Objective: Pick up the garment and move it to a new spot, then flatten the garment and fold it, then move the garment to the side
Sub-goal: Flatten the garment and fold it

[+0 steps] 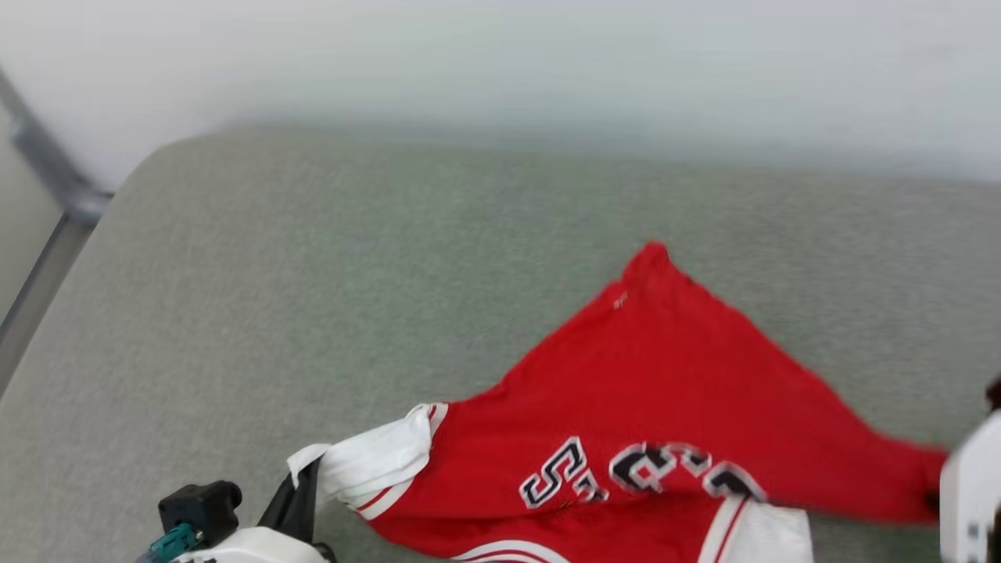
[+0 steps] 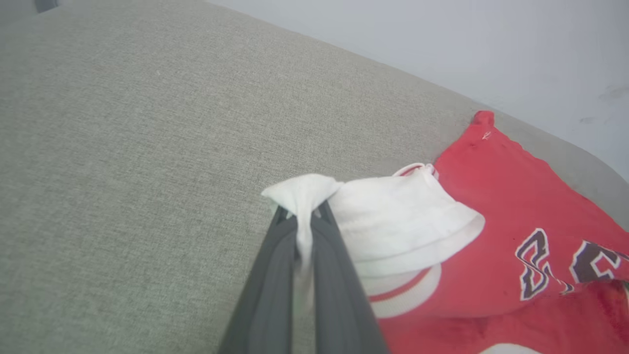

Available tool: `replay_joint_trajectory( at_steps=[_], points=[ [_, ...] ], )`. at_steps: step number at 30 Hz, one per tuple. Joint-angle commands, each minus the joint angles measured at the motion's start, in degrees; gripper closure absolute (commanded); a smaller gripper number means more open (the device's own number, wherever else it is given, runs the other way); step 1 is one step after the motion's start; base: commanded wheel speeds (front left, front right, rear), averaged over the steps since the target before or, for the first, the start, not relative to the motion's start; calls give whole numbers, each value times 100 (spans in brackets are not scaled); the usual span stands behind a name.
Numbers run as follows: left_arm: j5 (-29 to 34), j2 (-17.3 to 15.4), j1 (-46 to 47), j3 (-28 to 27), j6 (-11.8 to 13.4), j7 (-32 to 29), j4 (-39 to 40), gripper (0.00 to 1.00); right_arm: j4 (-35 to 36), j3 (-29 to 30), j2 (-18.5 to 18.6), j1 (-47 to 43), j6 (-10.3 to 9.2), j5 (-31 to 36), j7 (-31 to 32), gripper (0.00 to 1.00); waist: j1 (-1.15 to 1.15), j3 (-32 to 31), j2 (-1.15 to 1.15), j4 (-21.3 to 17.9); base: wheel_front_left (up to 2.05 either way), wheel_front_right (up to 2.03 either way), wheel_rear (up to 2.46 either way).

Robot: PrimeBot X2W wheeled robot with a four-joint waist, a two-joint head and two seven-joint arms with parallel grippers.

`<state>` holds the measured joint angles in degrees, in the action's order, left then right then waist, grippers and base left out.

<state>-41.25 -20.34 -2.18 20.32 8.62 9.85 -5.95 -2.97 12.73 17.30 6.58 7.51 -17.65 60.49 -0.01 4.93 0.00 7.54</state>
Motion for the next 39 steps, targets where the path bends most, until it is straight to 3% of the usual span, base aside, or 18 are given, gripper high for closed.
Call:
replay_joint_trajectory(
  at_steps=[1,6,9,10,11,12,16,17,19,20,24,27,30,35,39],
  points=[
    [-36,-41,-121,-40,55,-23,39,100,276,123,-205,-502,-5,-31,-6,100,1,-338,0,-393,0,0,0],
    [-42,-124,-273,-93,172,-51,135,100,918,616,-1131,-1915,-4,-52,-145,100,1,-467,0,-599,0,0,0],
    [-23,-133,-325,-62,204,-79,180,100,1027,709,-1397,-2454,-4,-188,-365,98,1,-494,0,-681,0,0,0],
    [-14,-137,-326,-49,208,-91,198,100,1035,741,-1426,-2553,-4,-262,-533,58,1,-497,0,-697,0,0,0],
    [-11,-143,-323,-35,210,-97,218,100,1041,724,-1435,-2643,-4,-279,-738,0,1,-494,0,-706,0,0,0],
    [-11,-143,-323,-35,210,-97,218,100,1041,724,-1435,-2643,-4,-279,-738,0,1,-494,0,-706,0,0,0],
    [18,-160,-248,17,210,-137,291,100,895,652,-1444,-2505,-3,-767,-2576,0,1,-457,0,-710,0,0,0],
    [18,-160,-248,17,210,-137,291,100,895,652,-1444,-2505,-3,-767,-2576,0,1,-457,0,-710,0,0,0],
    [26,-154,-178,42,199,-158,320,100,894,581,-1441,-2279,-3,-711,-3366,0,1,-401,0,-692,0,0,0],
    [62,-154,-53,82,160,-178,359,100,831,381,-1443,-1826,-3,-537,-4383,0,1,-283,0,-633,0,0,0],
    [118,-109,202,117,97,-114,385,100,421,50,-1346,-986,-3,-382,-5036,0,1,-43,0,-498,0,0,0],
    [152,-39,461,176,24,-78,357,100,-71,-180,-1127,-266,-3,-352,-4998,0,1,195,0,-333,0,0,0],
    [189,58,735,256,-75,-25,313,100,-558,-537,-808,426,-3,-519,-4578,0,1,461,0,-147,0,0,0],
    [241,210,1126,341,-247,109,211,100,-1237,-1195,-157,1402,-3,-700,-3173,0,1,849,0,117,0,0,0],
    [274,299,1316,401,-323,204,153,100,-1520,-1755,117,1959,-3,-722,-1897,0,1,1044,0,226,0,0,0]
  ],
)
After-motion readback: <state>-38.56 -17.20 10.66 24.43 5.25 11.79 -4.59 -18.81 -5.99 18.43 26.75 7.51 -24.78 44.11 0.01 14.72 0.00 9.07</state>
